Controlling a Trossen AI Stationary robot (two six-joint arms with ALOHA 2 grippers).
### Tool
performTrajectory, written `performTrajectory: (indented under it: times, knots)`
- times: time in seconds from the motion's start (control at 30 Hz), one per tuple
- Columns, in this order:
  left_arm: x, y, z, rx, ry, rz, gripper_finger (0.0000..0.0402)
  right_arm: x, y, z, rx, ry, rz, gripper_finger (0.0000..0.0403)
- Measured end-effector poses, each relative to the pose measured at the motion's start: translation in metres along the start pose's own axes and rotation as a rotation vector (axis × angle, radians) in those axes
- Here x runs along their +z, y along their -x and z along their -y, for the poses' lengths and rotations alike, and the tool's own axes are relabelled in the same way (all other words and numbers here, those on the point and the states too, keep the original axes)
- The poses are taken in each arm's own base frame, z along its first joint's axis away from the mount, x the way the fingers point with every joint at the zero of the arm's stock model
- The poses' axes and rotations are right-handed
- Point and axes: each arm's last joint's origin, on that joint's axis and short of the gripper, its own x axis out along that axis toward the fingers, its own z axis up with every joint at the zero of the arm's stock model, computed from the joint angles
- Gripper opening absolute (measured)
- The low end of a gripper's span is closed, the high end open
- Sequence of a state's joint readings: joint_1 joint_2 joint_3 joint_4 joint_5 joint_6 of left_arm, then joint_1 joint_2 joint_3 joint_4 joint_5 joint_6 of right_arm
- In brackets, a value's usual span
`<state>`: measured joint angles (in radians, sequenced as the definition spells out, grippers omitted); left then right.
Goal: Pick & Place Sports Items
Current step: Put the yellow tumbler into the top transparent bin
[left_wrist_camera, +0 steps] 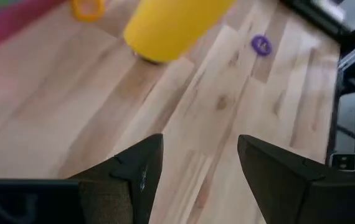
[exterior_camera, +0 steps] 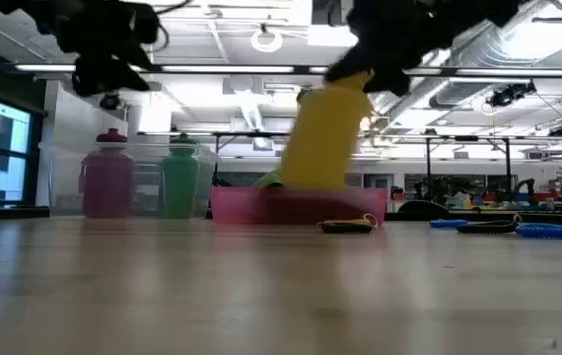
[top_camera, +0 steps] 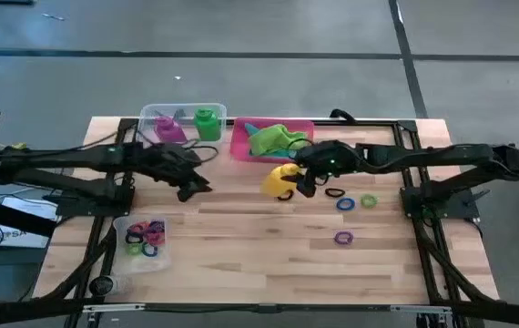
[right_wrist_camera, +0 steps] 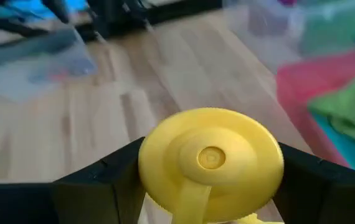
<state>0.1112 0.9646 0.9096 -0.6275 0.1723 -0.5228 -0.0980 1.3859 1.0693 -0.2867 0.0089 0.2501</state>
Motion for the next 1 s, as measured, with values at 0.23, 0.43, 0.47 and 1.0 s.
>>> performTrajectory:
  times: [0.23, 0.43, 0.47, 1.0]
  knots:
    - [-0.01, 0.045, 0.0, -0.004, -0.01, 0.126, 0.0169, 0.043, -0.017, -0.01, 0.024, 0.05, -0.002, 0.0201]
    - [-0.019, 0.071, -0.002, 0.015, -0.015, 0.214, 0.0169, 0.066, -0.049, -0.003, 0.036, 0.051, -0.085, 0.0201]
    - [-0.02, 0.073, -0.003, 0.019, -0.015, 0.226, 0.0169, 0.069, -0.054, -0.002, 0.039, 0.048, -0.088, 0.0201]
    - [-0.019, 0.07, -0.004, 0.05, -0.01, 0.221, 0.0169, 0.069, -0.125, 0.007, 0.002, 0.018, -0.183, 0.0201]
